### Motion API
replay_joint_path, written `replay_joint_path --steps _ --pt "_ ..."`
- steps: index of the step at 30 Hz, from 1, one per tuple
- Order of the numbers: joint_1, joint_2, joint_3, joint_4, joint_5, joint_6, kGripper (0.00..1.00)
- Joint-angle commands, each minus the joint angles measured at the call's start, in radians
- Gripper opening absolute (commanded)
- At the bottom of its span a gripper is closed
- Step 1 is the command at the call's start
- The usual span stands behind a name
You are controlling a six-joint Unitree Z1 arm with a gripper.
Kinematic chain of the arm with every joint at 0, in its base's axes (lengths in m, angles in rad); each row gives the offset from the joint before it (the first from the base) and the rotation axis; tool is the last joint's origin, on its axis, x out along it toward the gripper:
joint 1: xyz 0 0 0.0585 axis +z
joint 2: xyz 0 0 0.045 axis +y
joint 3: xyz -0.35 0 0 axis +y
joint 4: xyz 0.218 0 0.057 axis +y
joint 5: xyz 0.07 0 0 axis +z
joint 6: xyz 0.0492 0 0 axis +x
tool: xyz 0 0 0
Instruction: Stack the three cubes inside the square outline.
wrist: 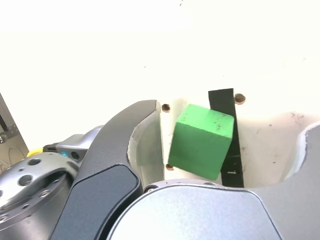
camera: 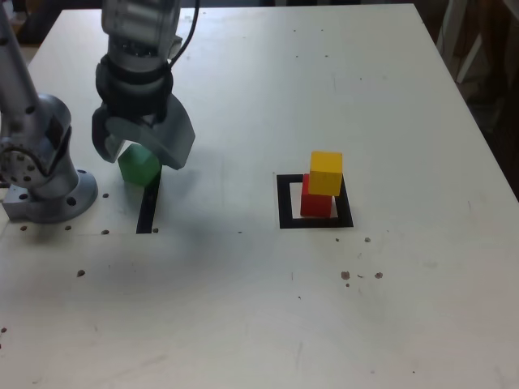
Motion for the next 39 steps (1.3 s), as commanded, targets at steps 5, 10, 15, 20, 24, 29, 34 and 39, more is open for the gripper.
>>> replay_joint_path --steps 5,10,15,20,24,29,34,39 --pt "0.031 0.02 0.025 -0.031 -0.004 0.001 0.82" --pt "0.043 0.022 0.034 -0.039 -0.005 0.001 0.69" --pt "0.045 0.024 0.036 -0.043 -0.005 -0.004 0.52" --pt "0.045 0.027 0.036 -0.046 -0.005 -0.006 0.35" --pt "0.045 0.03 0.035 -0.046 -0.005 -0.006 0.33" --pt "0.045 0.033 0.032 -0.044 -0.006 -0.006 0.33" --pt "0.046 0.045 0.019 -0.042 -0.007 -0.006 0.33" --pt "0.046 0.055 -0.019 -0.025 -0.015 -0.007 0.33"
